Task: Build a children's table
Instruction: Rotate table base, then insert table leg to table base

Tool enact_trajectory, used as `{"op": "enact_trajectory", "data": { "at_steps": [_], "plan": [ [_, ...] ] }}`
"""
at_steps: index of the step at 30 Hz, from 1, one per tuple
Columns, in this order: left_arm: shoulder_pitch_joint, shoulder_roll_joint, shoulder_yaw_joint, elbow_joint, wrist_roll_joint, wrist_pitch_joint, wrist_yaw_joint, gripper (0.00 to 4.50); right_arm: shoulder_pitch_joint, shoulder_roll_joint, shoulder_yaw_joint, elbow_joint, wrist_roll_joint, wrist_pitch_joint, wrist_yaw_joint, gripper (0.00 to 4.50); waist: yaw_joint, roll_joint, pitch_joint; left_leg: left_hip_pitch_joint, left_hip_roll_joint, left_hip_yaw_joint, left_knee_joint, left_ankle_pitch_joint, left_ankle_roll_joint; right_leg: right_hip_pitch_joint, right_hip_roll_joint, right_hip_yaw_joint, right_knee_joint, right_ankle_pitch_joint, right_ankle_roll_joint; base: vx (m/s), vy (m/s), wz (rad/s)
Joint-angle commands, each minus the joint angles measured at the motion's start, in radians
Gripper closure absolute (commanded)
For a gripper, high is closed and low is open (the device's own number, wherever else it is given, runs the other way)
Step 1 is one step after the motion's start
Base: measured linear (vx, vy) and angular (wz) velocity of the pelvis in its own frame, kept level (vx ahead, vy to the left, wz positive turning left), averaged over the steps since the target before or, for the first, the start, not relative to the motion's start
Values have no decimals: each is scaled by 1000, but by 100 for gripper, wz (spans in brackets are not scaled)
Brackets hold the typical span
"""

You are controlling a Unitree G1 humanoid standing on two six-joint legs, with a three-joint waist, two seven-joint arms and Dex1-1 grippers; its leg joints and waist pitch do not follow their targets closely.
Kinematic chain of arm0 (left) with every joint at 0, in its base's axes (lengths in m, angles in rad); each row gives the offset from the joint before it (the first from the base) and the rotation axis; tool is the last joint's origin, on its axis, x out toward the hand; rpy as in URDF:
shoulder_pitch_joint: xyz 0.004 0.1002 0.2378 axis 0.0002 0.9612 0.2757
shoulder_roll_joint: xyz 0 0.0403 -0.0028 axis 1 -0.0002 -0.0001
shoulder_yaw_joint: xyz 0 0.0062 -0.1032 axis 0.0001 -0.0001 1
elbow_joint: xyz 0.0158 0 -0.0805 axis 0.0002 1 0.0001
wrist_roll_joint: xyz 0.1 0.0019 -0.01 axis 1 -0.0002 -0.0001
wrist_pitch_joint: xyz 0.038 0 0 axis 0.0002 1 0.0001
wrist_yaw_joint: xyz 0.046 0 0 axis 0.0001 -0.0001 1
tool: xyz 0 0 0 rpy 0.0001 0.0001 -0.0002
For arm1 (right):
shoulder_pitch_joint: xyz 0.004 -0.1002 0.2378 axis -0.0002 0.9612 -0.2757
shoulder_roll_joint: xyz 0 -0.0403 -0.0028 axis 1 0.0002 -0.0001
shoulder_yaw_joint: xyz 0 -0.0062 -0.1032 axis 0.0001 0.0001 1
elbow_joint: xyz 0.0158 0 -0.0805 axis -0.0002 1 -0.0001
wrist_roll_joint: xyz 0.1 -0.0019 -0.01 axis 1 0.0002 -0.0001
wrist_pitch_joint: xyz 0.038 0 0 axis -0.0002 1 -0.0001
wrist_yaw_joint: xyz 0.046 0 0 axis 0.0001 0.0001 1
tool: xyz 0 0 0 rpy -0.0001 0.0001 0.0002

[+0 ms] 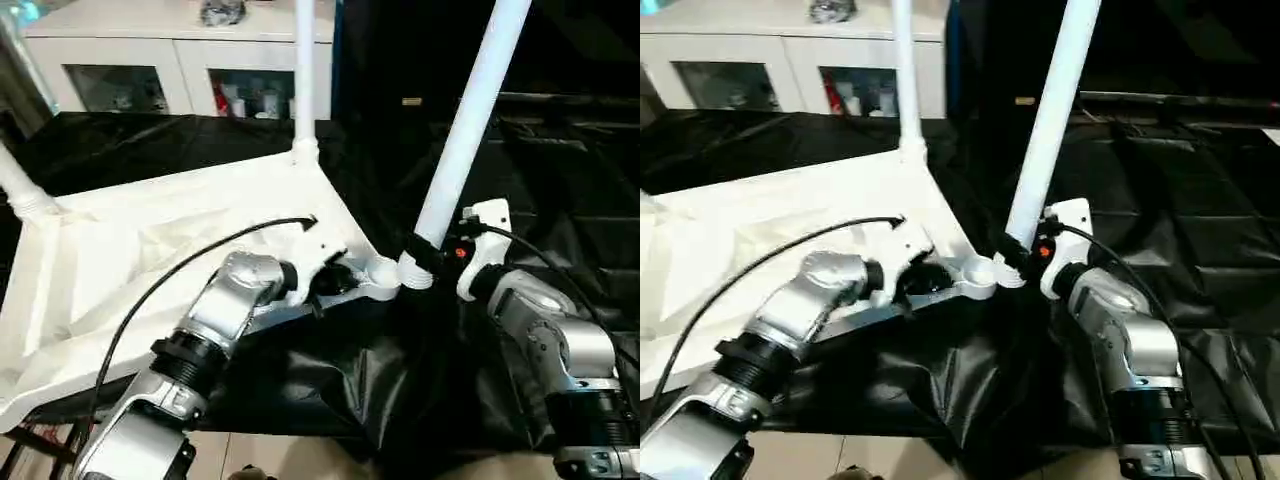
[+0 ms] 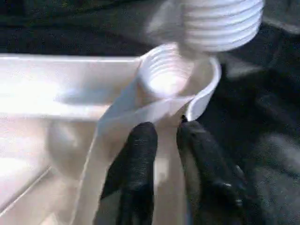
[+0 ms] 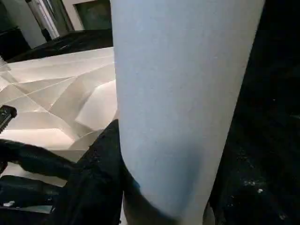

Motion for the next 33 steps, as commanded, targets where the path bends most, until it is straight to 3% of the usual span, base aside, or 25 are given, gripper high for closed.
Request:
{"op": "enact_trajectory", "data": {
  "at_steps": [1,10,13,24,33],
  "plan": [
    [-17,16,14,30,7,-24,6,346,-5,-2,6,-10,-7,-14,7,259,4,-11,-69,12,35,-16,-70,-254,30,52,-69,48,-86,-421,-86,0,0,0],
    [-31,15,33,81,-48,-86,-77,346,-12,-3,7,0,-8,-20,19,259,9,-12,-69,12,38,-16,-71,-249,27,51,-74,51,-84,-409,-99,0,0,0],
    [-32,3,38,74,-72,-78,-105,310,-12,-4,8,-2,-8,-20,20,259,11,-12,-67,12,38,-16,-72,-257,24,51,-75,51,-85,-427,-97,0,0,0],
    [-57,15,-18,187,10,-137,-71,284,4,-9,8,-21,-6,-15,29,259,4,-10,-67,10,36,-17,-73,-259,26,53,-72,50,-88,-433,-78,0,0,0],
    [-38,27,-13,162,-12,-118,-131,342,-6,-7,10,-23,1,-9,39,259,6,-10,-67,12,39,-18,-74,-265,23,52,-74,51,-86,-428,-93,0,0,0]
  ]
}}
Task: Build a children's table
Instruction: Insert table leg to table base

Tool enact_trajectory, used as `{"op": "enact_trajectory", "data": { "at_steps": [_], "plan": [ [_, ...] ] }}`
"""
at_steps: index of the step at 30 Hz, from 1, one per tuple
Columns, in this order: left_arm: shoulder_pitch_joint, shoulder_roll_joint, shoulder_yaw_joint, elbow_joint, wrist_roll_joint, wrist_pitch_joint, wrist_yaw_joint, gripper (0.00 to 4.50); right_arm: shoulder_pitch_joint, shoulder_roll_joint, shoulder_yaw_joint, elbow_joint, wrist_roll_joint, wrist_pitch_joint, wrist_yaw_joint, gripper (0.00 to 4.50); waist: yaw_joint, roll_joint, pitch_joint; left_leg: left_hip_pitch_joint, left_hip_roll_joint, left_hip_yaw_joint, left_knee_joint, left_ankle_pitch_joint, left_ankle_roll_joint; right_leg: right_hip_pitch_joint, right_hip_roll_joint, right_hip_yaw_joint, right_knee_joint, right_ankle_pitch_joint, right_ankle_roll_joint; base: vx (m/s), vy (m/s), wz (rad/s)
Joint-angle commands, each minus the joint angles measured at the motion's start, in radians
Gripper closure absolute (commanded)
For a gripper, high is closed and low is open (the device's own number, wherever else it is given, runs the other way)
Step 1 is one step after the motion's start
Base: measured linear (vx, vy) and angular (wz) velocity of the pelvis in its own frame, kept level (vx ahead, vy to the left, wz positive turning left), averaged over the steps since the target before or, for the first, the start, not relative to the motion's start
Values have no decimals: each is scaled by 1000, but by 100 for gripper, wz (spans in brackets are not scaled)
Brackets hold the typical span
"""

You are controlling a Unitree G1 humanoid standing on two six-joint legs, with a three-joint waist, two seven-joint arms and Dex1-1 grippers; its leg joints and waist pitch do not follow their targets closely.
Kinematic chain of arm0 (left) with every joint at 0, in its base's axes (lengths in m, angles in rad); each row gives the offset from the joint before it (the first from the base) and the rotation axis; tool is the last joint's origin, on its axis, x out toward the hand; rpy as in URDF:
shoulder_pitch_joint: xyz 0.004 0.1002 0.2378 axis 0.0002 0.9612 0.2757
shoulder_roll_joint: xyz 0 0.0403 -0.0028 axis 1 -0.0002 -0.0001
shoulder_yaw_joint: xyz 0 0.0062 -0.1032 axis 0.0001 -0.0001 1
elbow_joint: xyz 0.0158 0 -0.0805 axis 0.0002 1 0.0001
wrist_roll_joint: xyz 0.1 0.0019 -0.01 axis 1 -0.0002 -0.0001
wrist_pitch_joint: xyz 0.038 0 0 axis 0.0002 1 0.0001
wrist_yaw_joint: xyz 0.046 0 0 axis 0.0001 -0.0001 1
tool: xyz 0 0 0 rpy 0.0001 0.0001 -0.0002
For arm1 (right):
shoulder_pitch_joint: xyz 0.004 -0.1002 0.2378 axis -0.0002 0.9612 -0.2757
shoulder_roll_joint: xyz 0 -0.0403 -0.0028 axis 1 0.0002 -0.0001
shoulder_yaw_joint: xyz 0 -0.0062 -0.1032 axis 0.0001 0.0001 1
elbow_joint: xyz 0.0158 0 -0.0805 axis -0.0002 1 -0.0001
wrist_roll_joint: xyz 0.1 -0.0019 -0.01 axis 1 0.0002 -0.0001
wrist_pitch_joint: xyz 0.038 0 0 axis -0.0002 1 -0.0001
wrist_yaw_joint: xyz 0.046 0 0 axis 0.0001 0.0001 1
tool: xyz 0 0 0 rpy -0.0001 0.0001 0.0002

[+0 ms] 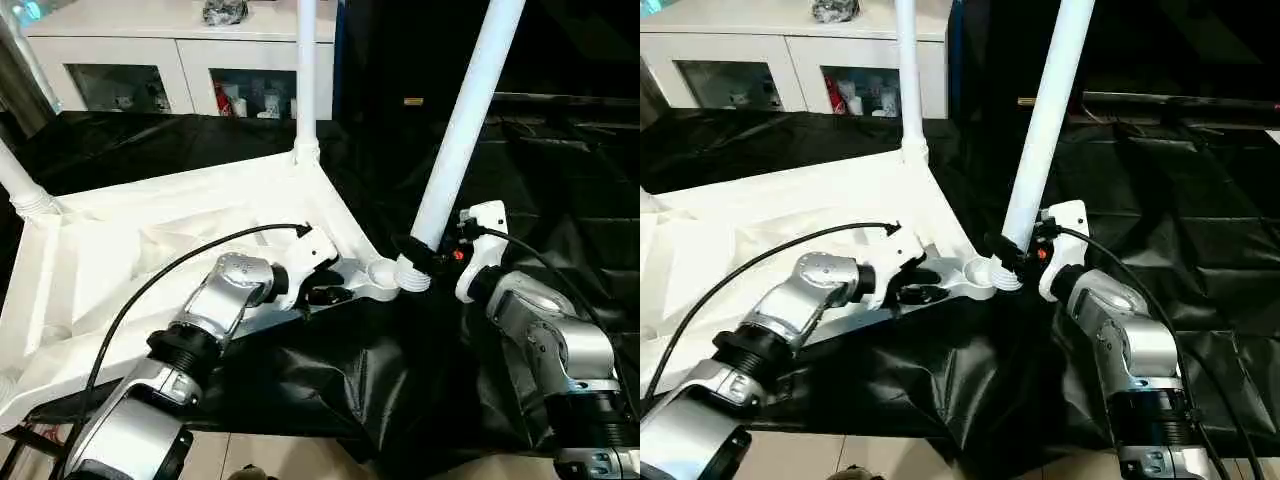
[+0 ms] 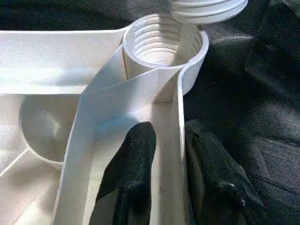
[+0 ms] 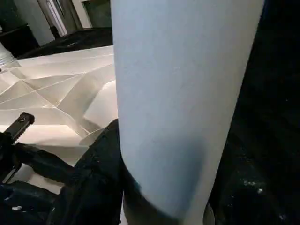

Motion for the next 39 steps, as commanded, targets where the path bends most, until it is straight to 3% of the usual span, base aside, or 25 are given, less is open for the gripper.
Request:
{"op": "enact_trajectory", "data": {
  "at_steps": [1,4,11,13,14,17,18,20,21,22,23,24,30,34,35,36,38,39],
  "plan": [
    [11,11,2,-15,-7,13,-15,363,-13,-5,4,-22,3,-7,12,259,5,-10,-67,11,40,-18,-74,-265,23,52,-75,51,-85,-425,-95,0,0,0],
    [18,19,-9,-26,-1,24,-21,372,-24,-5,12,-18,1,-6,22,259,5,-9,-66,12,39,-17,-74,-268,24,51,-75,51,-86,-429,-99,0,0,0],
    [34,32,-22,-61,18,52,-23,444,-94,9,46,54,-27,-36,44,259,1,-12,-65,13,41,-18,-75,-279,15,50,-75,52,-86,-441,-99,0,0,0],
    [39,33,-23,-73,17,57,-22,449,-107,12,51,72,-32,-43,51,259,1,-10,-66,13,41,-17,-75,-272,14,49,-75,54,-83,-423,-106,0,0,0],
    [45,36,-27,-86,19,61,-23,450,-118,14,62,87,-38,-47,61,259,1,-15,-66,12,41,-17,-75,-266,17,51,-76,54,-80,-414,-111,0,0,0],
    [51,39,-34,-103,22,64,-25,450,-134,12,83,114,-46,-52,84,259,1,-14,-66,12,41,-16,-74,-259,22,50,-75,55,-81,-414,-116,0,0,0],
    [52,38,-35,-105,22,64,-24,450,-140,11,92,127,-51,-54,93,259,1,-19,-65,12,42,-15,-75,-256,24,51,-76,55,-81,-414,-114,0,0,0],
    [52,37,-36,-107,22,60,-24,450,-147,11,98,144,-54,-54,102,259,1,-15,-66,13,42,-15,-74,-255,22,50,-76,55,-80,-414,-115,0,0,0],
    [52,33,-37,-107,24,57,-22,450,-162,10,110,180,-70,-66,113,259,1,-8,-65,12,41,-17,-74,-261,19,50,-75,54,-80,-417,-115,0,0,0],
    [52,31,-37,-107,25,57,-21,450,-166,10,113,192,-76,-71,116,259,-1,-11,-65,11,41,-16,-75,-264,16,50,-75,54,-82,-418,-115,0,0,0],
    [57,28,-39,-120,26,64,-18,450,-175,16,115,216,-82,-83,121,259,2,4,-65,14,40,-18,-74,-274,12,50,-76,54,-81,-420,-117,0,0,0],
    [59,27,-39,-127,25,68,-18,450,-178,17,118,223,-85,-87,124,259,1,4,-66,13,42,-19,-75,-284,8,51,-75,54,-82,-412,-117,0,0,0],
    [79,32,-40,-178,13,82,-28,450,-202,26,140,284,-107,-119,136,259,1,-12,-67,12,43,-16,-75,-262,18,54,-74,56,-71,-363,-146,0,0,0],
    [87,35,-37,-186,8,78,-31,450,-211,39,138,322,-108,-127,135,259,-4,-8,-65,13,43,-16,-76,-274,16,53,-74,56,-76,-391,-137,0,0,0],
    [90,32,-32,-187,8,83,-19,450,-214,44,137,346,-112,-132,145,259,-3,1,-65,14,43,-18,-76,-279,13,52,-74,56,-75,-391,-136,0,0,0],
    [90,31,-32,-186,8,84,-16,450,-215,45,137,351,-113,-133,148,259,-7,-6,-65,13,43,-17,-76,-284,13,53,-74,56,-77,-390,-136,0,0,0],
    [87,26,-32,-189,10,94,-12,450,-216,43,132,372,-110,-136,160,259,-8,-6,-64,14,42,-16,-76,-290,14,53,-74,55,-78,-402,-137,0,0,0],
    [87,26,-33,-192,10,96,-13,450,-214,42,129,371,-107,-133,163,259,-7,-20,-63,13,41,-16,-75,-281,20,54,-76,55,-77,-419,-133,0,0,0]
  ]
}}
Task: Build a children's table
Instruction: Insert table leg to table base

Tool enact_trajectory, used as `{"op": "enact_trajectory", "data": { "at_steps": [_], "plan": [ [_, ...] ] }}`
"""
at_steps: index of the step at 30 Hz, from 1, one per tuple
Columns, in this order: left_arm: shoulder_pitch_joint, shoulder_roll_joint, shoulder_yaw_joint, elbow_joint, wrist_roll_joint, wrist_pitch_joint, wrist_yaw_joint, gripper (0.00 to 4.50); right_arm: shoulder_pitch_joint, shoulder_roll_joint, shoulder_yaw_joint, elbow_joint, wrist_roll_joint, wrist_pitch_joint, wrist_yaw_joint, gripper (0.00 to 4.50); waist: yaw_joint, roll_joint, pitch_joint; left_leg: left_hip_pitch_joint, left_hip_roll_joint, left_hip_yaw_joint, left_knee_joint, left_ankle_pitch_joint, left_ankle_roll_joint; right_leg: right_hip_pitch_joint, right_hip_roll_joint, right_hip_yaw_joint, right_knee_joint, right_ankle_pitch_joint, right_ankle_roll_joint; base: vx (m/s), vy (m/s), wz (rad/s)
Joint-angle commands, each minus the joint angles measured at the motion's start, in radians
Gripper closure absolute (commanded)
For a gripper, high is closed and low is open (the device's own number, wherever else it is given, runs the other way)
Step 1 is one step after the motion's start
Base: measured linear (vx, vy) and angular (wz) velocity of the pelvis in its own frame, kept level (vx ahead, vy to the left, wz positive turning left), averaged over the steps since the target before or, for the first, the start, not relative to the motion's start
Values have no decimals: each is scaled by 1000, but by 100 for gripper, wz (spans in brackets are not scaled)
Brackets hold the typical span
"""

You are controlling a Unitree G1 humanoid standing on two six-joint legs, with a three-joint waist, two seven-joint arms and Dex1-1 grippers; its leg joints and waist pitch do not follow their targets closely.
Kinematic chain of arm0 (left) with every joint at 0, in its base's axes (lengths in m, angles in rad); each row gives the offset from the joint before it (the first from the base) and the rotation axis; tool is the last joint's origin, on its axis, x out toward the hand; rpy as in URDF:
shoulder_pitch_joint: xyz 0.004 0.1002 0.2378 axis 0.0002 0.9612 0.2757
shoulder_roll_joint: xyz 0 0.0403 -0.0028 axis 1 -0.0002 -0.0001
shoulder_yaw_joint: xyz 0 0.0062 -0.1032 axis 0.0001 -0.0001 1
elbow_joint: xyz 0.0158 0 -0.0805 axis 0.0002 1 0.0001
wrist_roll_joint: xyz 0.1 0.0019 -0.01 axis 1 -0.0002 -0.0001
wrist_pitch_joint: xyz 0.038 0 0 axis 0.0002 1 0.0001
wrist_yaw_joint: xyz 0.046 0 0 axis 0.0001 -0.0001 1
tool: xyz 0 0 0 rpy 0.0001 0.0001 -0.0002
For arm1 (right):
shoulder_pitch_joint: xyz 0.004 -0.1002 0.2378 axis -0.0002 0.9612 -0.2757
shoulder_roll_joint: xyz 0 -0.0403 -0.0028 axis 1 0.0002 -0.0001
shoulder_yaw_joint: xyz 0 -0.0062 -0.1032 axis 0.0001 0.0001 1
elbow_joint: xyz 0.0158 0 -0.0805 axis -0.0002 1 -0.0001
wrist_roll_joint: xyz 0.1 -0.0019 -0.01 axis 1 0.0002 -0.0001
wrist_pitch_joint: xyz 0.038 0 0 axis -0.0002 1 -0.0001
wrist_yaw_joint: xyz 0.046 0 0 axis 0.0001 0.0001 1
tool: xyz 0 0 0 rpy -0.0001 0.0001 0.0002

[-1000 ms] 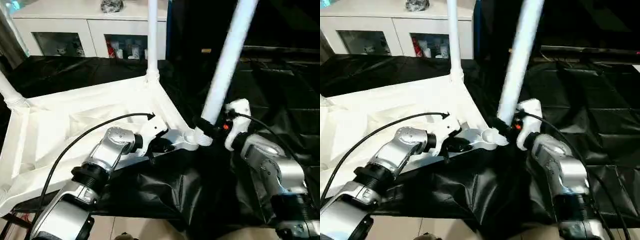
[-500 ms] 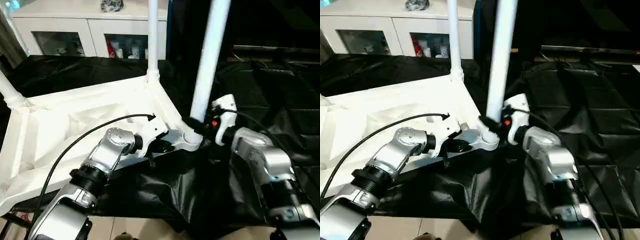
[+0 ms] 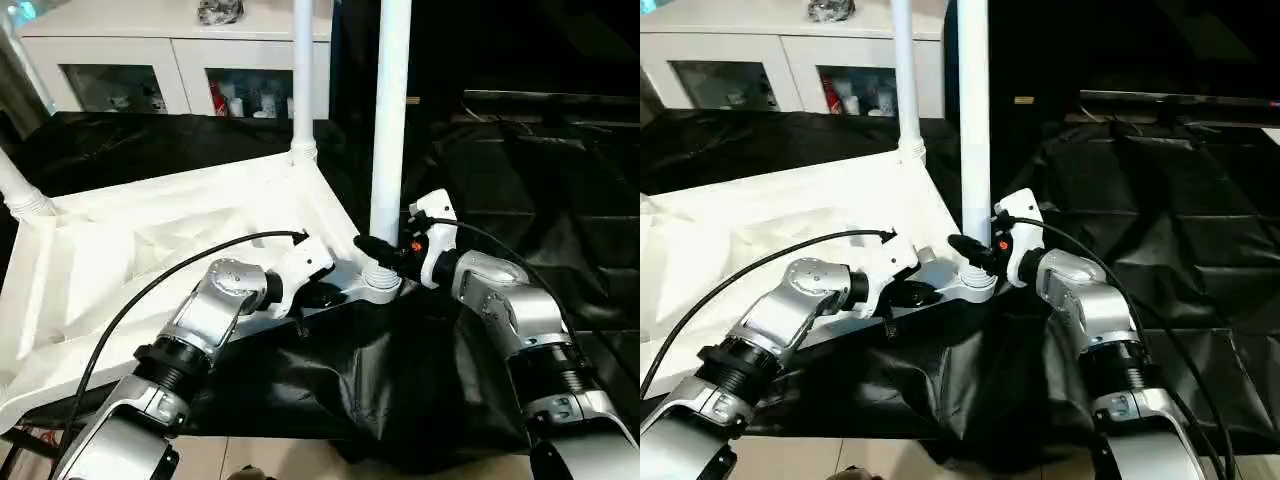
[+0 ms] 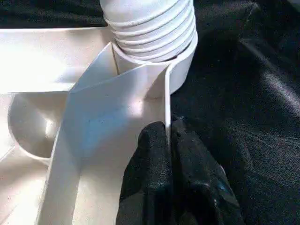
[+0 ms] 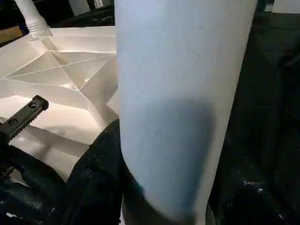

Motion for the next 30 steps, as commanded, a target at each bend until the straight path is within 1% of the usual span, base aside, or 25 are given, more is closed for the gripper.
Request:
{"op": "enact_trajectory", "data": {
  "at_steps": [1,2,4,5,7,9,11,14,18,19,20,24,25,26,28,29,30],
  "plan": [
    [8,-6,-17,-28,0,14,-9,450,1,6,1,27,-1,7,12,259,5,-26,-63,9,42,-17,-75,-274,24,54,-77,54,-80,-430,-128,0,0,0],
    [8,-5,-15,-31,-2,18,-9,450,4,6,-1,29,2,5,17,259,7,-17,-65,11,45,-18,-75,-269,22,51,-78,56,-78,-434,-125,0,0,0],
    [7,-3,-11,-25,2,20,5,450,18,8,-10,50,2,-12,15,259,7,-16,-65,10,45,-19,-76,-270,18,50,-77,56,-77,-412,-128,0,0,0],
    [8,-3,-10,-26,6,25,13,450,42,17,-30,64,16,-24,10,259,9,-20,-65,10,44,-17,-76,-275,19,50,-78,57,-78,-406,-131,0,0,0],
    [9,-3,-9,-29,5,28,14,450,52,21,-38,65,24,-26,9,259,10,-19,-64,10,44,-17,-76,-279,20,50,-79,57,-78,-411,-132,0,0,0],
    [8,-6,-1,-40,-1,41,21,450,84,28,-47,69,30,-46,8,259,13,-19,-63,12,45,-18,-77,-289,19,49,-80,56,-82,-435,-126,0,0,0],
    [7,-5,2,-41,-2,43,23,450,95,32,-51,73,30,-55,7,259,14,-18,-63,13,45,-18,-78,-294,18,48,-79,56,-84,-440,-122,0,0,0],
    [0,-5,7,-22,6,40,41,450,140,52,-87,80,50,-80,-5,259,16,-14,-64,13,45,-20,-79,-305,14,48,-79,56,-84,-436,-123,0,0,0],
    [-14,-9,11,-7,8,39,57,450,201,68,-123,64,70,-115,-11,259,17,-16,-64,13,45,-20,-80,-310,16,47,-79,56,-85,-438,-122,0,0,0],
    [-16,-9,11,-5,9,39,58,450,207,68,-124,61,70,-119,-11,259,17,-16,-62,13,45,-19,-80,-314,16,46,-79,56,-87,-445,-120,0,0,0],
    [-21,-10,13,1,10,38,62,450,227,68,-124,53,71,-133,-9,259,17,-14,-62,14,45,-20,-81,-318,15,46,-79,55,-89,-452,-118,0,0,0],
    [-28,-13,13,12,12,35,67,450,257,66,-123,45,62,-156,-12,259,16,-16,-58,16,44,-22,-83,-350,13,44,-79,52,-96,-509,-99,0,0,0],
    [-32,-16,14,16,12,33,69,450,272,59,-118,31,48,-166,-21,259,15,-18,-58,16,43,-22,-82,-352,14,44,-79,52,-98,-519,-95,0,0,0],
    [-34,-16,15,17,12,33,70,450,276,57,-117,26,45,-168,-23,259,16,-17,-57,18,42,-22,-82,-356,14,42,-80,51,-101,-541,-85,0,0,0],
    [-37,-18,15,21,13,30,71,450,279,53,-116,9,37,-170,-28,259,14,-18,-57,18,43,-23,-83,-359,14,41,-80,51,-102,-551,-80,0,0,0],
    [-37,-19,15,24,14,27,72,450,281,44,-101,-16,15,-175,-33,259,14,-19,-57,18,43,-23,-83,-357,14,40,-79,50,-104,-555,-76,0,0,0],
    [-37,-20,14,25,14,26,71,450,282,40,-93,-25,10,-177,-34,259,15,-19,-57,18,43,-23,-83,-356,13,40,-79,51,-104,-556,-74,0,0,0]
  ]
}}
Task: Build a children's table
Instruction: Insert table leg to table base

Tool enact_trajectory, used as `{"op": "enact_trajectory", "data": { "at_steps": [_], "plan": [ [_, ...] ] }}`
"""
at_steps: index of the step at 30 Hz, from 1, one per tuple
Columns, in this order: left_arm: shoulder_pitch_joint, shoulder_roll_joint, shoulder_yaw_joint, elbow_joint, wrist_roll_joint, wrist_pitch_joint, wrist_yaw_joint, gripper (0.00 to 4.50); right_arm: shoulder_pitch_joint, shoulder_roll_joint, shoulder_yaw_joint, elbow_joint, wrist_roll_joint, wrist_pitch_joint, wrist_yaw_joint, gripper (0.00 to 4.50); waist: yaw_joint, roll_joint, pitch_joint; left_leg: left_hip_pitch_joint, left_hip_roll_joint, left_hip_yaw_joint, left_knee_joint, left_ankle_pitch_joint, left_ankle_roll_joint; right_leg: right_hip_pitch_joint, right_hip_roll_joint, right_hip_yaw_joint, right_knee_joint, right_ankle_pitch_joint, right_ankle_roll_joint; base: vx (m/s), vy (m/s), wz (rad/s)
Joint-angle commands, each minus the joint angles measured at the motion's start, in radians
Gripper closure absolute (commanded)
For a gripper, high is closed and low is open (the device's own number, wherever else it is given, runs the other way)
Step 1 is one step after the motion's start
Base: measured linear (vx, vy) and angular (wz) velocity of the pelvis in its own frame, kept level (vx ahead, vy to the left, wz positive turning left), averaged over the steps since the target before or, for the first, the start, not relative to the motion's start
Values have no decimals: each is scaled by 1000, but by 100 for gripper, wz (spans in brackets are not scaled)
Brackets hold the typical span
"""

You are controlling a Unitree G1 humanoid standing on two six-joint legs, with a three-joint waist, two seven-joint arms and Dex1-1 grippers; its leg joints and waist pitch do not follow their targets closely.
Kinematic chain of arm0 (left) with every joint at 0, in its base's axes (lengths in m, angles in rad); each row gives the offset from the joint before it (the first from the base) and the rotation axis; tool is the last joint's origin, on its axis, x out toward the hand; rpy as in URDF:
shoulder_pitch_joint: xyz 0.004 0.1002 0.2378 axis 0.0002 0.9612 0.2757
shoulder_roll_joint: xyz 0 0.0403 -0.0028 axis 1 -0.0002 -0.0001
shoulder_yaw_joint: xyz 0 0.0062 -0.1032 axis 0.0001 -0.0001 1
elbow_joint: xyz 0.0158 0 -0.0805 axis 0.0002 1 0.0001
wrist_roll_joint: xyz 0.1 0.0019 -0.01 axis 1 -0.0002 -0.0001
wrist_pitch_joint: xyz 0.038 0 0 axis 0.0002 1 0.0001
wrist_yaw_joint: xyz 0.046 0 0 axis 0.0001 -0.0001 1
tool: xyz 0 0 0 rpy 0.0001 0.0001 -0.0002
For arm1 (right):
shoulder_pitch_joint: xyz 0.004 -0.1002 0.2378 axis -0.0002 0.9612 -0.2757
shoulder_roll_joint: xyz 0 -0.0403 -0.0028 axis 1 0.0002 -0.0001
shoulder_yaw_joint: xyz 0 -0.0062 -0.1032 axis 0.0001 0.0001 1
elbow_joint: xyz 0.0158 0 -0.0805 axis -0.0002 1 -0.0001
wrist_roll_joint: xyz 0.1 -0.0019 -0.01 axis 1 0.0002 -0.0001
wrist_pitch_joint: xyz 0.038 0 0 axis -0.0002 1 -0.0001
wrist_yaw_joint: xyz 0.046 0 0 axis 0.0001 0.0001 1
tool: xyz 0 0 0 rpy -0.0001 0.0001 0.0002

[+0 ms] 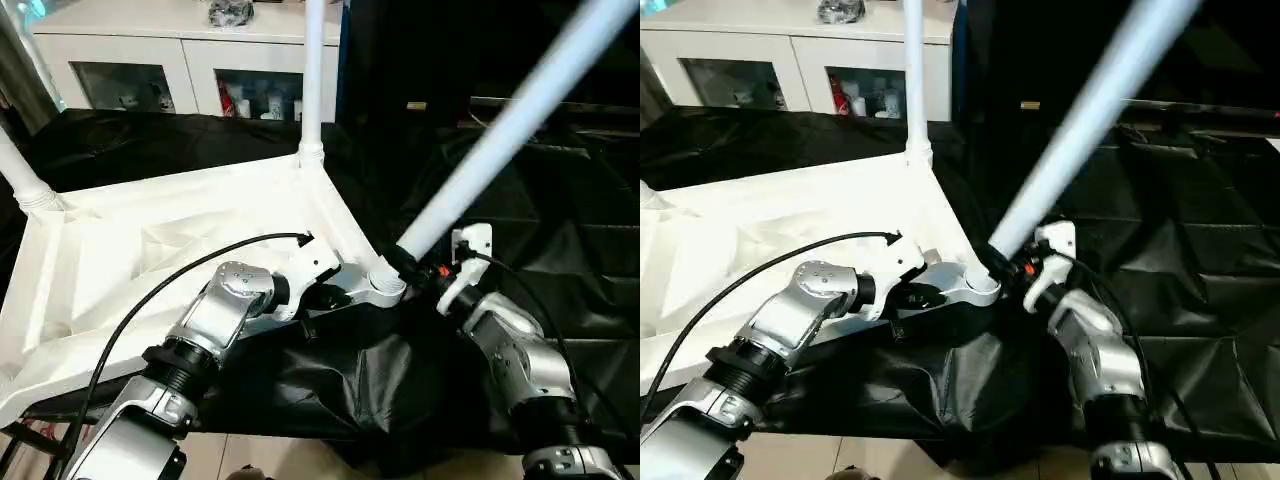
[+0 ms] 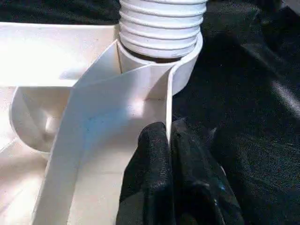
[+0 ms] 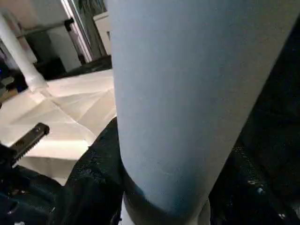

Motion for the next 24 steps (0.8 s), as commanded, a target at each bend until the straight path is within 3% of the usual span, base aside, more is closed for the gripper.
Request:
{"op": "enact_trajectory", "data": {
  "at_steps": [1,4,7,10,11,12,16,17,19,20,24],
  "plan": [
    [-30,7,16,15,12,-3,44,450,54,-31,37,37,-72,33,-15,259,0,-9,-54,14,43,-24,-83,-354,13,38,-80,50,-101,-555,-73,0,0,0],
    [-28,5,13,13,11,-7,42,450,49,-42,58,36,-96,27,-23,259,-3,-10,-52,14,42,-23,-83,-369,15,36,-80,49,-105,-581,-64,0,0,0],
    [-14,5,-6,-8,16,-25,21,450,11,-65,119,26,-148,27,-6,259,-6,-16,-51,15,41,-25,-81,-373,14,34,-79,46,-109,-611,-51,0,0,0],
    [-3,8,-19,-23,22,-28,13,450,-34,-81,161,41,-176,47,27,259,-9,-16,-50,17,39,-25,-80,-383,14,31,-80,45,-111,-632,-41,0,0,0],
    [2,7,-21,-31,21,-25,12,450,-57,-92,179,55,-187,57,51,259,-12,-25,-49,15,40,-24,-81,-381,15,33,-79,45,-113,-633,-39,0,0,0],
    [4,7,-21,-34,21,-24,10,450,-65,-96,186,61,-190,62,60,259,-11,-20,-49,18,41,-27,-80,-389,13,32,-80,43,-112,-639,-41,0,0,0],
    [12,18,-31,-62,20,-22,-13,450,-129,-119,227,134,-222,70,129,259,-17,-25,-49,16,45,-28,-83,-400,12,33,-80,45,-108,-605,-57,0,0,0],
    [14,20,-33,-69,19,-21,-19,450,-137,-122,231,144,-224,68,142,259,-20,-32,-51,14,46,-27,-84,-393,13,35,-81,47,-106,-590,-62,0,0,0],
    [15,25,-38,-83,17,-21,-33,450,-153,-127,238,166,-224,62,163,259,-20,-29,-51,13,47,-27,-84,-379,14,35,-82,50,-102,-568,-72,0,0,0],
    [17,28,-41,-95,13,-21,-44,450,-163,-130,239,180,-222,61,179,259,-22,-37,-52,12,47,-25,-83,-369,18,36,-82,52,-100,-555,-82,0,0,0],
    [29,46,-66,-151,-4,-33,-109,450,-192,-148,246,236,-221,37,248,259,-19,-34,-54,10,51,-24,-84,-343,22,39,-83,56,-91,-508,-104,0,0,0]
  ]
}}
